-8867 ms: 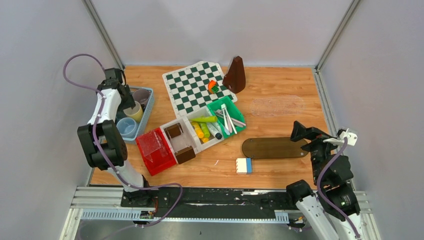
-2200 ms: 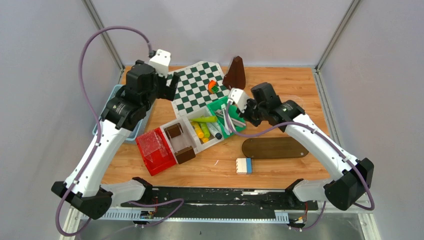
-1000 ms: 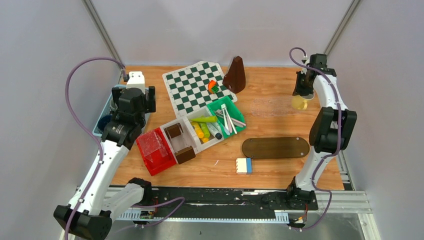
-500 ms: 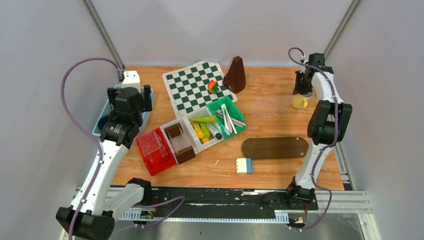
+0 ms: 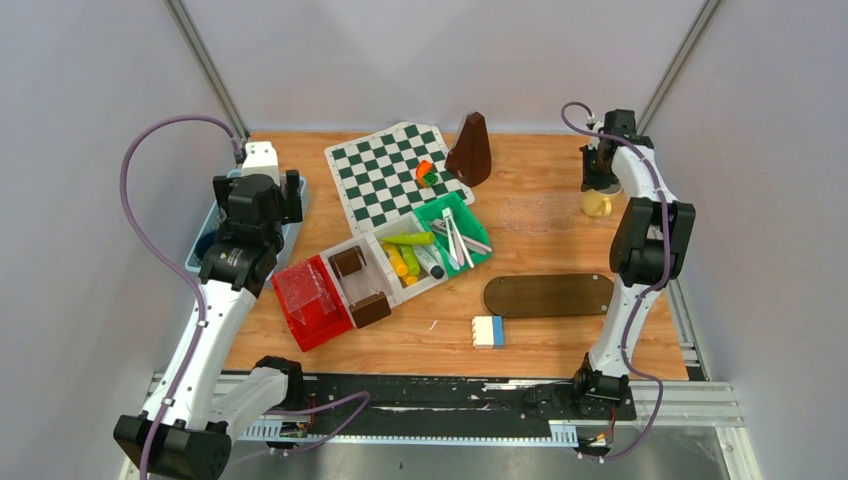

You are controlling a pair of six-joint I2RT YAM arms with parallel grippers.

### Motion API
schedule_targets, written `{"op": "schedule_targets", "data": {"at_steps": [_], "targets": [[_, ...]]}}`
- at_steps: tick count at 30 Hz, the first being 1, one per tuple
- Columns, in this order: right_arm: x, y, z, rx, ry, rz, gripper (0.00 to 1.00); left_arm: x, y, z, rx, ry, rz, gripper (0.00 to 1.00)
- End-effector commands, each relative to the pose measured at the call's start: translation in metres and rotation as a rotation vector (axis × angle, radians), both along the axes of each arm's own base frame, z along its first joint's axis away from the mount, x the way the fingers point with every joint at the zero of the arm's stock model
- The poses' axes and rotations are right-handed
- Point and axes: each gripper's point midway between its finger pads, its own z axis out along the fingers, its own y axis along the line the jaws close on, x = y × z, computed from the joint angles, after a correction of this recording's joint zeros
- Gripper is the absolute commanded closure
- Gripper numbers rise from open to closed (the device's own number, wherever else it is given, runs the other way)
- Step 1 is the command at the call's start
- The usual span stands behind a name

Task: Prepare toiletry sets of a toothbrush and toothpaste on the tray
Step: Place the cup on the tray.

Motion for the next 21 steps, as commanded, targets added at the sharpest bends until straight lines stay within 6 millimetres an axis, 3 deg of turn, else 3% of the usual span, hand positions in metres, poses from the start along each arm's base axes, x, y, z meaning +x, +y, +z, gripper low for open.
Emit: {"op": "schedule_targets", "data": {"at_steps": [1, 11, 21], "targets": [[0.017, -0.006, 0.023, -0.083, -0.11, 0.032, 1.0, 0.002, 0.001, 0.014, -0.014, -0.066, -0.002, 0.01], [0.01, -0.002, 0.014, -0.072, -0.103, 0.049, 0.97, 0.002, 0.001, 0.014, -0.018, -0.065, -0.01, 0.01], [0.009, -0.002, 0.035, -0.08, -0.143, 0.046, 0.65, 0.004, -0.001, 0.012, -0.023, -0.062, -0.021, 0.01]]}}
